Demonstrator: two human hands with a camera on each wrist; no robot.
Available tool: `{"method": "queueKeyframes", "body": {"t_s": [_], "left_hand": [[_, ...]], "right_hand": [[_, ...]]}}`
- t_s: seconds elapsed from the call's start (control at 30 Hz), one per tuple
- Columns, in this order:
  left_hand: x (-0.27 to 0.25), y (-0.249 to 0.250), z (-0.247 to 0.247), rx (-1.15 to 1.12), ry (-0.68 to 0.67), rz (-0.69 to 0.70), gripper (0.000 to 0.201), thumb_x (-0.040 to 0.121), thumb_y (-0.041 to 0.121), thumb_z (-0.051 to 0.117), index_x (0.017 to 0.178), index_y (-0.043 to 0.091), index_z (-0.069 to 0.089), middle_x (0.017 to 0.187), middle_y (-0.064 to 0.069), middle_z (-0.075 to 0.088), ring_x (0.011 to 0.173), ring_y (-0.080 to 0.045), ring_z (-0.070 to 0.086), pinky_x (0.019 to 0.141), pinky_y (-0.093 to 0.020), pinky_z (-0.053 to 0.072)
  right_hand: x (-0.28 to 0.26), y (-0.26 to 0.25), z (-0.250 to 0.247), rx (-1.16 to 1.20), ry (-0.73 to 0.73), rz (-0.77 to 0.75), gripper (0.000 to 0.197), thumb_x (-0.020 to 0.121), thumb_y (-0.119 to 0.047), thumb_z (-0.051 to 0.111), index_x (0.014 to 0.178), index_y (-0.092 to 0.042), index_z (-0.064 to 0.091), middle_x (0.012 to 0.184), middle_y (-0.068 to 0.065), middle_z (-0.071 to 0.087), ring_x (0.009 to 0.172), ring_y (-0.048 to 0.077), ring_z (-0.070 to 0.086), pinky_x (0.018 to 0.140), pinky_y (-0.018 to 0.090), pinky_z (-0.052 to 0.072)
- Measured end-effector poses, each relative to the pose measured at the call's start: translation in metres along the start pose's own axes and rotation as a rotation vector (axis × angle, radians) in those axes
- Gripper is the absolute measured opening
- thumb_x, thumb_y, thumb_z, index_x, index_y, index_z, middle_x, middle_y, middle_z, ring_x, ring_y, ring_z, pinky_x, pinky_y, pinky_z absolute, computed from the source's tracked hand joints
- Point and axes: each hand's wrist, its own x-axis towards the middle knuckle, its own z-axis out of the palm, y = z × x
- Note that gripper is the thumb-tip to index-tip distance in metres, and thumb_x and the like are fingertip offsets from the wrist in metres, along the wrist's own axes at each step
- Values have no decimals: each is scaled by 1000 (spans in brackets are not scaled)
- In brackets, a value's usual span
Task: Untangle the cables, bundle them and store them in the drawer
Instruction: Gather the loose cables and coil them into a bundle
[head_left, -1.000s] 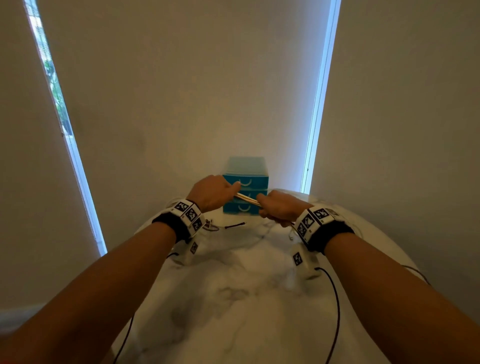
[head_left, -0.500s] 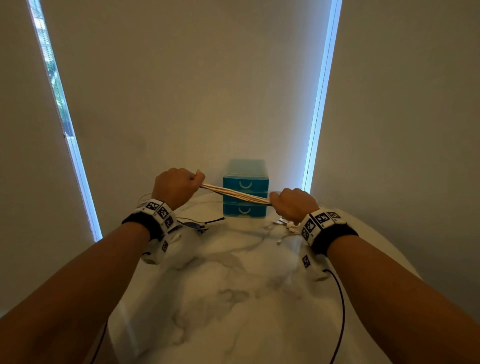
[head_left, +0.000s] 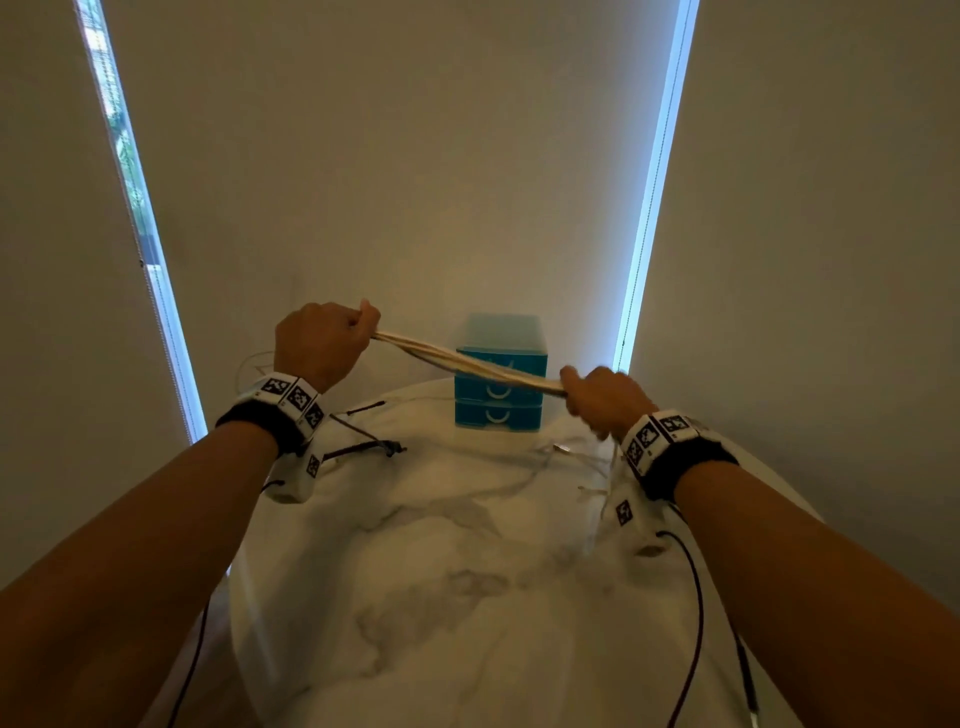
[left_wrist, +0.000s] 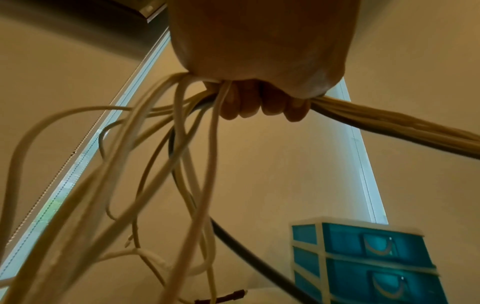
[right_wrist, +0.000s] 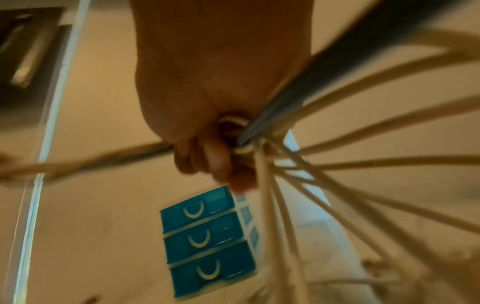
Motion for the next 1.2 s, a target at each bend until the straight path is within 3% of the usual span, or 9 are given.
{"method": "queueKeyframes", "body": {"t_s": [0.1,0.23,0.37,0.47,0.6,0.77,0.9,1.1,1.2], "left_hand": [[-14,-17,7,28,-39,-24,68,109,52,41,62,14,70,51,-7,56,49,-29,53,52,-30,38],[-23,-34,17,41,-59,-31,65,109,51,41,65,14,72,55,-8,58,53,-29,53,53,-31,34],[-11,-51,9,14,-43,-80,61,109,52,39,71,19,73,63,-10,61,59,-32,55,58,-33,35],[-4,-60,-1,4,1,-109,61,107,55,34,70,22,70,66,-13,62,64,-36,58,63,-36,39],[-2,-58,-4,10,14,-115,63,109,53,34,64,19,65,61,-12,58,58,-35,55,60,-34,36],[-12,-51,-1,37,-29,-89,53,112,44,39,71,21,63,61,-10,56,62,-38,60,63,-42,50],[-19,-53,14,135,-130,-63,57,112,47,36,75,17,67,66,-12,60,65,-36,62,66,-40,52],[-32,-64,40,273,-525,-27,75,111,60,22,86,13,74,79,-10,69,75,-30,69,73,-36,53],[-37,-52,47,342,-724,-35,72,112,60,19,80,17,67,78,-6,67,79,-26,69,80,-36,51]], "right_hand": [[-17,12,15,474,-436,243,52,114,-48,34,74,-17,47,50,-2,43,39,14,43,47,26,47],[-17,17,10,503,-736,233,60,112,-57,34,63,-23,40,50,-5,32,37,9,29,42,22,38],[-14,-6,-16,407,-606,-36,58,105,-70,40,75,-21,48,62,-5,33,51,11,28,50,22,37],[-12,-13,-35,274,-606,-228,44,112,-51,43,99,-13,62,77,1,46,67,12,45,70,26,50],[-10,-13,-31,-164,-487,-256,41,110,-53,46,111,-16,64,92,5,67,81,19,62,84,38,56],[-13,-13,-26,-365,-82,-239,21,114,-19,43,113,-12,63,104,11,70,81,26,63,71,31,46],[-10,-1,-7,-466,228,-320,49,116,-42,28,100,-14,64,71,0,61,58,17,54,56,29,38],[-12,10,4,-25,-56,-222,45,115,-48,32,89,-20,55,81,2,62,65,18,64,63,32,52],[-12,2,13,167,-130,-199,45,114,-47,38,93,-13,58,78,4,55,55,13,50,54,25,49]]}}
